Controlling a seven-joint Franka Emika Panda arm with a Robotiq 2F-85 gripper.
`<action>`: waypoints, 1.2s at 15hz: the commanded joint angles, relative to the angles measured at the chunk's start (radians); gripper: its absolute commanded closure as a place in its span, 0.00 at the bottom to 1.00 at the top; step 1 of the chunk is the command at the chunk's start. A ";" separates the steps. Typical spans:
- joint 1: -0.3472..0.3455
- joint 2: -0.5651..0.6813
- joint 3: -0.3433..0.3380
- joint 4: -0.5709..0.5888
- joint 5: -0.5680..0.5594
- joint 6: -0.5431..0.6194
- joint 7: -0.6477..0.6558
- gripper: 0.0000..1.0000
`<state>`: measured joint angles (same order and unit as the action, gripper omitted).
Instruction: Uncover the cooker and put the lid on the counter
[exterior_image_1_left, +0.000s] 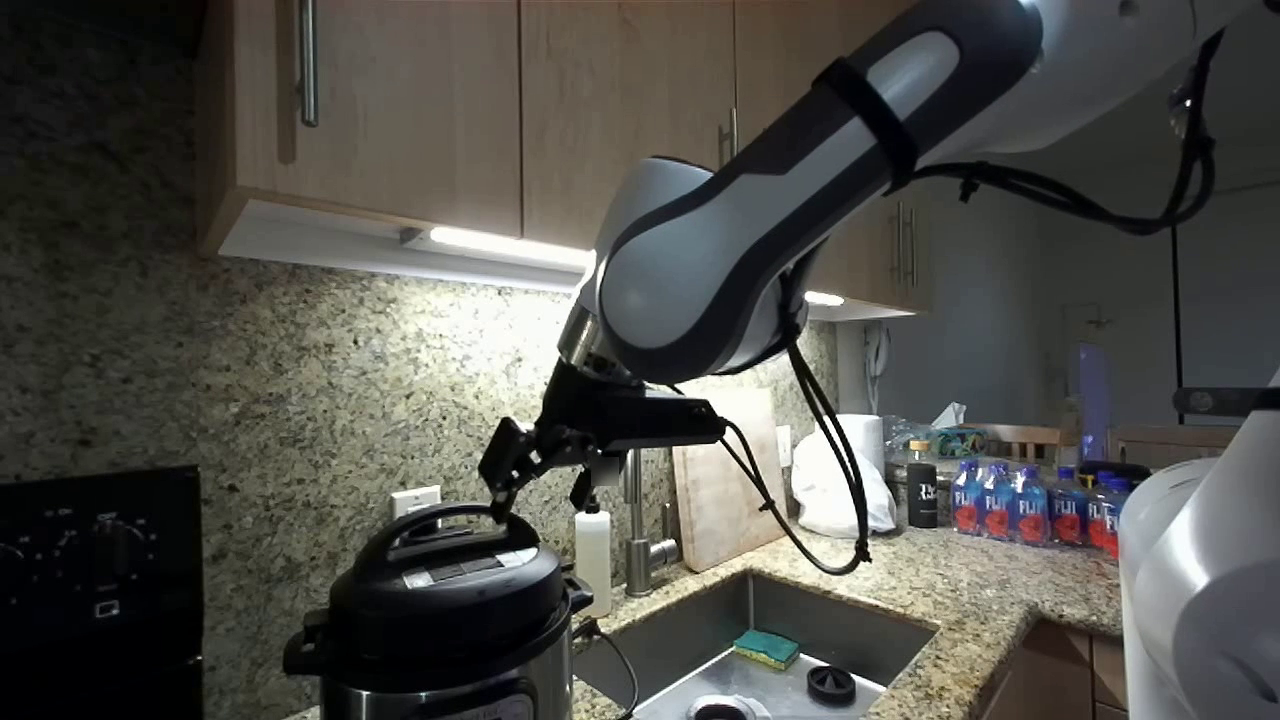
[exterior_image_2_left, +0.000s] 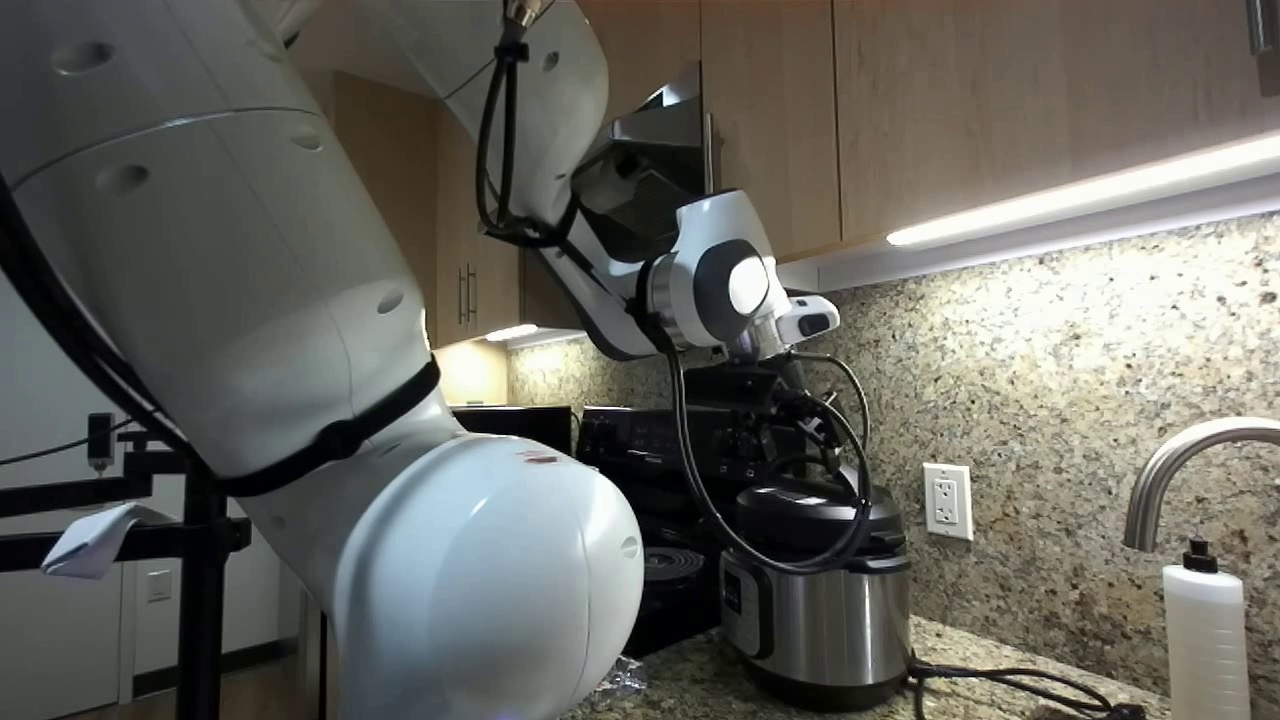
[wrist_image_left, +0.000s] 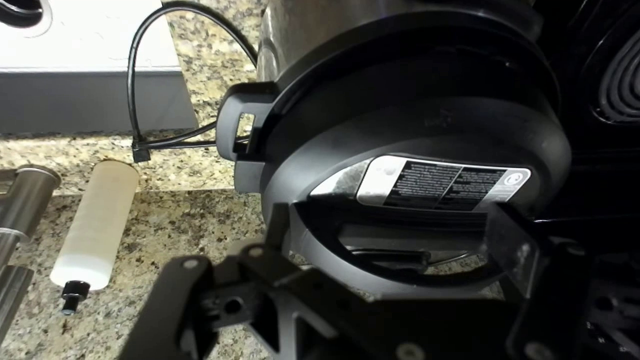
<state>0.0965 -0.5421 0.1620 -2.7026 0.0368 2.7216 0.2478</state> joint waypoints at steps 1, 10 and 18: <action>0.023 0.068 -0.041 0.050 0.018 0.034 -0.085 0.00; 0.070 0.258 -0.099 0.146 0.000 0.086 -0.274 0.00; -0.122 0.238 0.106 0.197 -0.516 0.121 -0.192 0.00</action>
<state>0.0504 -0.2958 0.2003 -2.5150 -0.3197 2.8452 0.0248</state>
